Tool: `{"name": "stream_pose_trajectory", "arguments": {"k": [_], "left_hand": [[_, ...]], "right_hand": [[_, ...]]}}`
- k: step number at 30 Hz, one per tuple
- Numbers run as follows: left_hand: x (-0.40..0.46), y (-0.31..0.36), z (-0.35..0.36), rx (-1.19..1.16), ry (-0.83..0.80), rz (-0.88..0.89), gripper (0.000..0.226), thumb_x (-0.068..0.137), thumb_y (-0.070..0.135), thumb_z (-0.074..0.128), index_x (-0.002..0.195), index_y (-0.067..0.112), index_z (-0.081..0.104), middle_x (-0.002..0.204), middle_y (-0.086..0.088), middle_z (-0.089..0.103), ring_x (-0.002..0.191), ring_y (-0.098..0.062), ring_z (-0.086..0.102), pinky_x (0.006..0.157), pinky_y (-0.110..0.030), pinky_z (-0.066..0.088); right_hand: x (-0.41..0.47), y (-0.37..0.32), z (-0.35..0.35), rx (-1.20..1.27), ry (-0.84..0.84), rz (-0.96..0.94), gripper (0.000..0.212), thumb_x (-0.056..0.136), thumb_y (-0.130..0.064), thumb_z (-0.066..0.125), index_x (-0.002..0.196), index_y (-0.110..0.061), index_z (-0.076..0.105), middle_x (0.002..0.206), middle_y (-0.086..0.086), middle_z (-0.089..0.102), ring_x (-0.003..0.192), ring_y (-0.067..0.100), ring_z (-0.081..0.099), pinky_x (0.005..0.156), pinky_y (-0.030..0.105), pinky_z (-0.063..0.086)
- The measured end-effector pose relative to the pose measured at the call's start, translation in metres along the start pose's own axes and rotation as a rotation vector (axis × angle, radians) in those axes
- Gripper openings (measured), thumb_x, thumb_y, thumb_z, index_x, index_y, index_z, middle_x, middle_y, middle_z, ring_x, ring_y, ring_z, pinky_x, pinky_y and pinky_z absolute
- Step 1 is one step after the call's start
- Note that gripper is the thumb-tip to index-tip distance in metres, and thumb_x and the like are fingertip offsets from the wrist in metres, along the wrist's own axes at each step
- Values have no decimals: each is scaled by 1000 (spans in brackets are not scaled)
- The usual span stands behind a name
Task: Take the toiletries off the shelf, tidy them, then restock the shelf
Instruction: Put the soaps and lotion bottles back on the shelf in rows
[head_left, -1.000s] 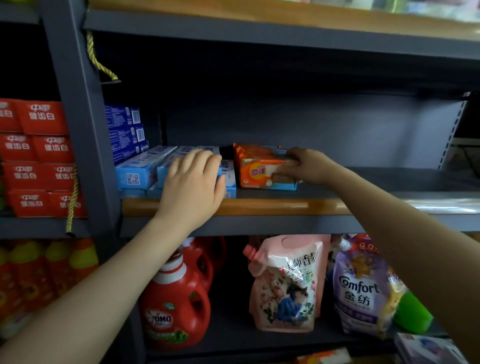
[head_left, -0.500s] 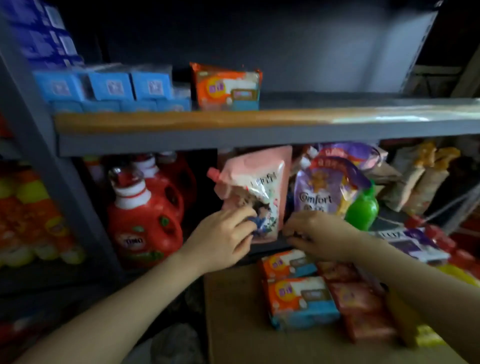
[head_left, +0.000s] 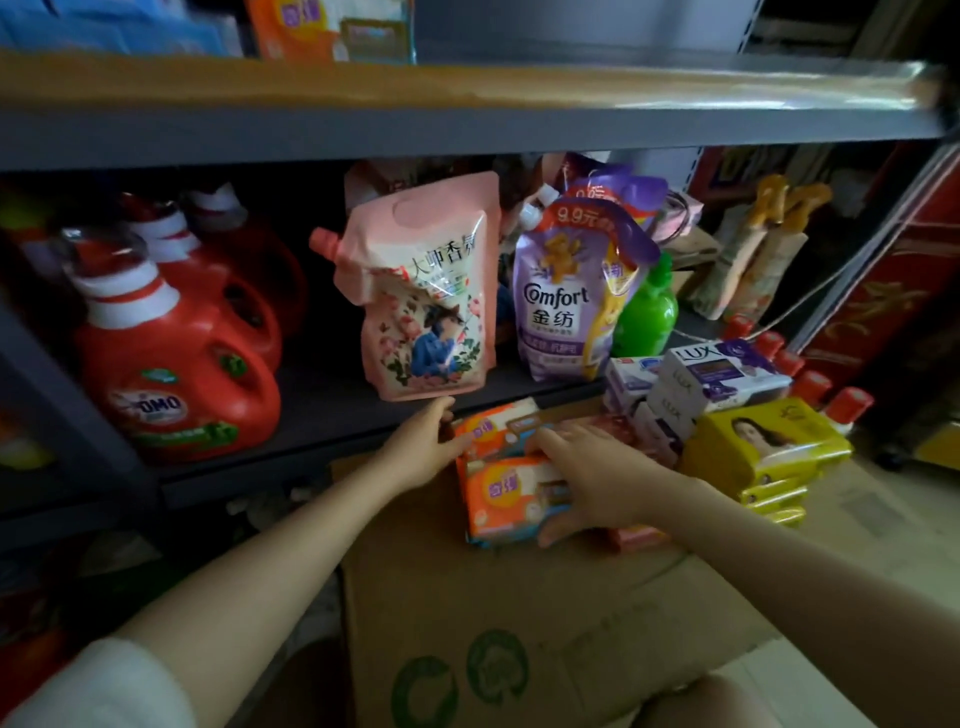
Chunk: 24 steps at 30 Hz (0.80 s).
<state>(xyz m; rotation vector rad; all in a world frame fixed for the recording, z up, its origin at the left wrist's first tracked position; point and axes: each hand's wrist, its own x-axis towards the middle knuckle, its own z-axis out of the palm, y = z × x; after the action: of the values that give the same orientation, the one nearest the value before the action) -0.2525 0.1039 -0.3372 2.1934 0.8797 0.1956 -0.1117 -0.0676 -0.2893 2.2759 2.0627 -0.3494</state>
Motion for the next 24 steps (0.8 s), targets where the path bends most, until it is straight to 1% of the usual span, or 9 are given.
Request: {"name": "stream_pose_trajectory", "arguments": {"k": [2, 5, 8, 11, 14, 18, 20, 22, 24], "left_hand": [[8, 2, 5, 32, -63, -62, 79, 83, 49, 61, 145, 18, 23, 144, -5, 40, 127, -21, 43, 97, -31, 37], [15, 4, 8, 40, -103, -71, 92, 72, 54, 71, 144, 21, 25, 141, -3, 43, 122, -19, 47, 94, -30, 40], [18, 3, 6, 61, -98, -17, 83, 68, 51, 75, 137, 21, 39, 133, 0, 50, 109, -13, 52, 83, -24, 42], [18, 3, 3, 66, -131, 34, 69, 67, 49, 76, 125, 23, 49, 120, 4, 56, 96, -7, 53, 77, -24, 44], [17, 4, -3, 44, -168, 5, 64, 65, 44, 79, 118, 24, 49, 108, 9, 53, 90, -4, 53, 69, -22, 45], [12, 1, -9, 4, -87, 38, 68, 58, 33, 84, 113, 21, 47, 114, 4, 49, 97, -10, 52, 79, -31, 50], [7, -4, -13, -57, -59, 11, 72, 60, 35, 85, 118, 18, 46, 115, 5, 49, 100, -11, 53, 80, -29, 49], [2, -9, -22, -164, -28, -51, 56, 68, 32, 81, 113, 16, 50, 107, 5, 54, 89, -7, 55, 68, -19, 45], [-3, -10, -38, -267, 67, -96, 29, 76, 25, 76, 95, 18, 56, 98, -1, 62, 77, -6, 56, 62, -20, 44]], "right_hand": [[-7, -3, 6, -28, 31, -13, 87, 60, -66, 72, 126, -27, 30, 124, 2, 51, 113, 22, 47, 81, 30, 31], [-13, -5, 8, 65, 7, -6, 83, 67, -58, 71, 133, -32, 27, 134, -1, 45, 121, 19, 40, 96, 34, 33], [-15, -3, 1, 189, -50, -22, 72, 79, -47, 67, 139, -29, 32, 135, -2, 43, 122, 17, 40, 99, 30, 34], [-19, -1, -6, 287, -61, -46, 58, 81, -40, 67, 132, -26, 44, 126, -7, 46, 110, 6, 45, 88, 15, 35], [-24, 4, -17, 423, 66, -19, 49, 76, -37, 73, 119, -28, 52, 109, -20, 49, 93, -6, 47, 78, 1, 36], [-26, 11, -37, 616, 257, 98, 45, 73, -32, 76, 110, -32, 52, 102, -18, 55, 94, 2, 57, 79, 16, 48], [-24, 13, -47, 663, 338, 104, 44, 73, -27, 77, 109, -30, 53, 98, -16, 59, 88, -3, 59, 75, 13, 49], [-20, 13, -59, 680, 405, 82, 43, 73, -21, 78, 107, -27, 53, 96, -16, 61, 82, -9, 59, 71, 8, 47], [-14, 11, -71, 674, 479, 69, 43, 71, -15, 79, 105, -25, 54, 95, -10, 62, 80, -7, 59, 70, 7, 46]]}}
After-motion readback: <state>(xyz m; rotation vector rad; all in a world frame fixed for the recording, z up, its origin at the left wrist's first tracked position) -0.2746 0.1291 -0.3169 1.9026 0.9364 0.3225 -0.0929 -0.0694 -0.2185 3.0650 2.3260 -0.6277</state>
